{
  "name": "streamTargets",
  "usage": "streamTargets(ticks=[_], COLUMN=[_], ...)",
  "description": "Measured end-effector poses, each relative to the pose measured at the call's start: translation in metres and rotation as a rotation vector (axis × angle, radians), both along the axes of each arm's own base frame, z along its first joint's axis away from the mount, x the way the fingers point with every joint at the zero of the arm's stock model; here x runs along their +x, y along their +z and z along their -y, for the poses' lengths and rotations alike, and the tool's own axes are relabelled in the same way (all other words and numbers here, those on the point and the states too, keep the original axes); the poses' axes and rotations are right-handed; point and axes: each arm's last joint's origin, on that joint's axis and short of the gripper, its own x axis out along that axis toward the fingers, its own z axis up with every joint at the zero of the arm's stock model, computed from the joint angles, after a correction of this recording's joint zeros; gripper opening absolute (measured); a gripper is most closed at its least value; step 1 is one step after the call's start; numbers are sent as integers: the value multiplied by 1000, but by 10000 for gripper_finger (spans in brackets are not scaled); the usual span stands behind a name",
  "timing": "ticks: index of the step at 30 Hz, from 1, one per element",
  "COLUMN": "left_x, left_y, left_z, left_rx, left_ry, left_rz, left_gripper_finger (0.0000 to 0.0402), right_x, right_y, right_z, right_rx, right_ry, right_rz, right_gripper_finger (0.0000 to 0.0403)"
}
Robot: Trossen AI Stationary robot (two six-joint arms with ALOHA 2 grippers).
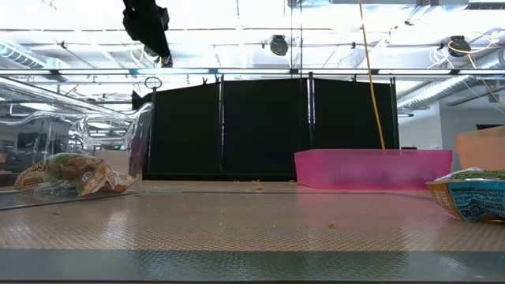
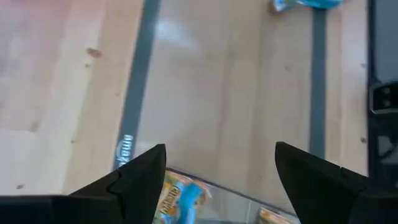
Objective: Pick and place Granola Bars by type
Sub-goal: Put the yellow granola bar into the transparent bin
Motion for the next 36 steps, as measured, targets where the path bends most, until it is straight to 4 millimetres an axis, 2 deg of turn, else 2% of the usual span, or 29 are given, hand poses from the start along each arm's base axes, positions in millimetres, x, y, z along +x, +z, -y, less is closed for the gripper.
streamTargets(ticks=[11,15,20,24,31,36], left_x=[1,2,0,-6,-25,-36], left_y=[8,11,19,34,53,64], left_z=[-23,-31,-38,-39,-46,-50], left_rx=[48,54,41,50,92,105], left_ry=[100,122,149,112,125,145], left_rz=[50,66,116,208,284,333], left_gripper_finger=[323,319,318,325,316,311], right_x=[9,8,11,19,26,31], right_y=[-15,-25,-47,-69,-99,-114], right_z=[-7,-5,-6,-11,-20,-29], right_rx=[121,258,381,475,601,637], right_ry=[-35,-28,-64,-106,-242,-277], right_rz=[4,-55,-188,-300,-416,-463], right_gripper_finger=[247,247,247,247,246,228])
